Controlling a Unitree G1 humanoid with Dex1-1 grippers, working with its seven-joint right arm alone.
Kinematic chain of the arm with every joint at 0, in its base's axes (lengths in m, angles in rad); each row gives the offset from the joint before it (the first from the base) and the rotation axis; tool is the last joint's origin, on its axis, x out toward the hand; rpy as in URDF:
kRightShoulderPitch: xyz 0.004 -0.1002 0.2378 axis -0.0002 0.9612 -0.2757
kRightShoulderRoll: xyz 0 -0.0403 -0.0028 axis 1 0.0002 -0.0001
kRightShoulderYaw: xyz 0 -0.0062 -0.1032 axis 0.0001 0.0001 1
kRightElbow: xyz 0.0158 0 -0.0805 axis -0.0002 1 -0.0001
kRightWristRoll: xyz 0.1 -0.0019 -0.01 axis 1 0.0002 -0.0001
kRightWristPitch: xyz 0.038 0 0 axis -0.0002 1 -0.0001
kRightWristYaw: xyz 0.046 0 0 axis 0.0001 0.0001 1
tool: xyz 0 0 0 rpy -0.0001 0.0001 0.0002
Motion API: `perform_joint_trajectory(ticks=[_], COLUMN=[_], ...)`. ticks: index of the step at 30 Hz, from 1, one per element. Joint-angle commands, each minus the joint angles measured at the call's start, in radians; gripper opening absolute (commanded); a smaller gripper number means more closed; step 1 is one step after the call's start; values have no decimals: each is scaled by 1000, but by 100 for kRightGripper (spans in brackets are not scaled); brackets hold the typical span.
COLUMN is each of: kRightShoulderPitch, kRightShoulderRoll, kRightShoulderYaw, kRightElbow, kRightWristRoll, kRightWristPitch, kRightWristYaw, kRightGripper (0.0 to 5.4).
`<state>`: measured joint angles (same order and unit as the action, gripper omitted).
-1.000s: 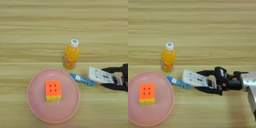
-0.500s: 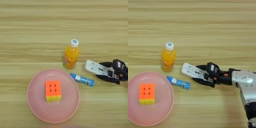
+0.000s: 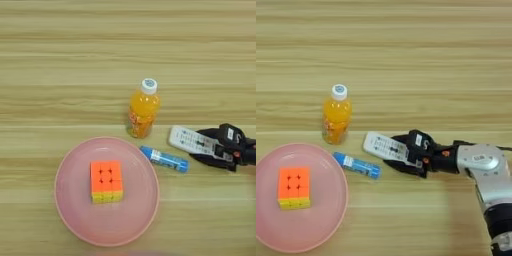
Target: Move the objects on the table
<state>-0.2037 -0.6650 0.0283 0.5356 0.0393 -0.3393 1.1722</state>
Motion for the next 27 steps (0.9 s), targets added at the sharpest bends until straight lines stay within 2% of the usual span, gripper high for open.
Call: perform_joint_trajectory(ticks=[1,14,19,27], kRightShoulderPitch=[-51,-70,-87,-85], kRightShoulderRoll=[-33,-21,-13,0], kRightShoulderYaw=[-12,-30,-59,-101], kRightElbow=[-21,-26,-46,-150], kRightWristRoll=[0,31,78,198], kRightWristPitch=[-10,-10,-10,61], kRightWristYaw=[-34,-51,-45,0], kRightGripper=[360,480,534,538])
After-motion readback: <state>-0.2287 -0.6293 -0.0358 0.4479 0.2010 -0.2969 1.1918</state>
